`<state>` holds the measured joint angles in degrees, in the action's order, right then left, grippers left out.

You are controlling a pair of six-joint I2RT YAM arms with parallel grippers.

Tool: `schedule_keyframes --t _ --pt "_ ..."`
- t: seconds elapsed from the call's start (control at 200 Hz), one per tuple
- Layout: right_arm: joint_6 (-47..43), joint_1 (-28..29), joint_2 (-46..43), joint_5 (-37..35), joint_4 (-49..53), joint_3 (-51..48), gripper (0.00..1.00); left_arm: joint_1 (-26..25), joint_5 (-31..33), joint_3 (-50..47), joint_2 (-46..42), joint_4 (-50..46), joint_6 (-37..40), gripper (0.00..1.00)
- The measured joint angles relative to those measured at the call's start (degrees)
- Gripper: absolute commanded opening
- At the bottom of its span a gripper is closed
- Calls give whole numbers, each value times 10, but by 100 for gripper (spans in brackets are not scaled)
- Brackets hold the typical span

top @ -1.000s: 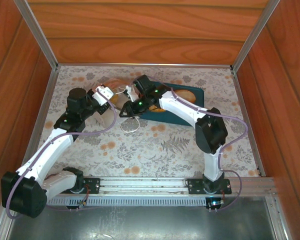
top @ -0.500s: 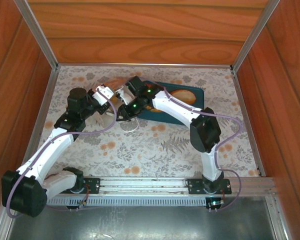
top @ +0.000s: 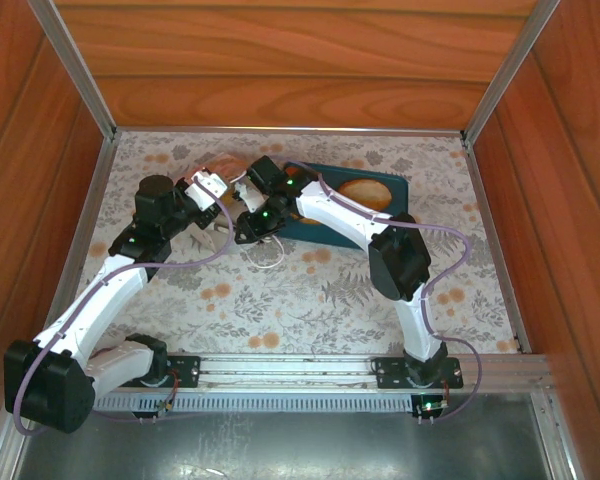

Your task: Take the fake bread out of the paper bag

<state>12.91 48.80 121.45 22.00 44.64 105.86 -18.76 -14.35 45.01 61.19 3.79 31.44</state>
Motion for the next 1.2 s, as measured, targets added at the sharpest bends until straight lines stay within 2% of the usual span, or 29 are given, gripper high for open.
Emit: schedule_keyframes --t 0.395,0.605,1.199 --pt "-2 0 5 30 2 39 41 0 -7 3 5 0 -3 0" --pt "-4 0 43 42 18 87 41 0 -5 12 18 0 -4 0" --pt "-14 0 73 -21 81 130 42 0 6 12 23 -6 -4 0"
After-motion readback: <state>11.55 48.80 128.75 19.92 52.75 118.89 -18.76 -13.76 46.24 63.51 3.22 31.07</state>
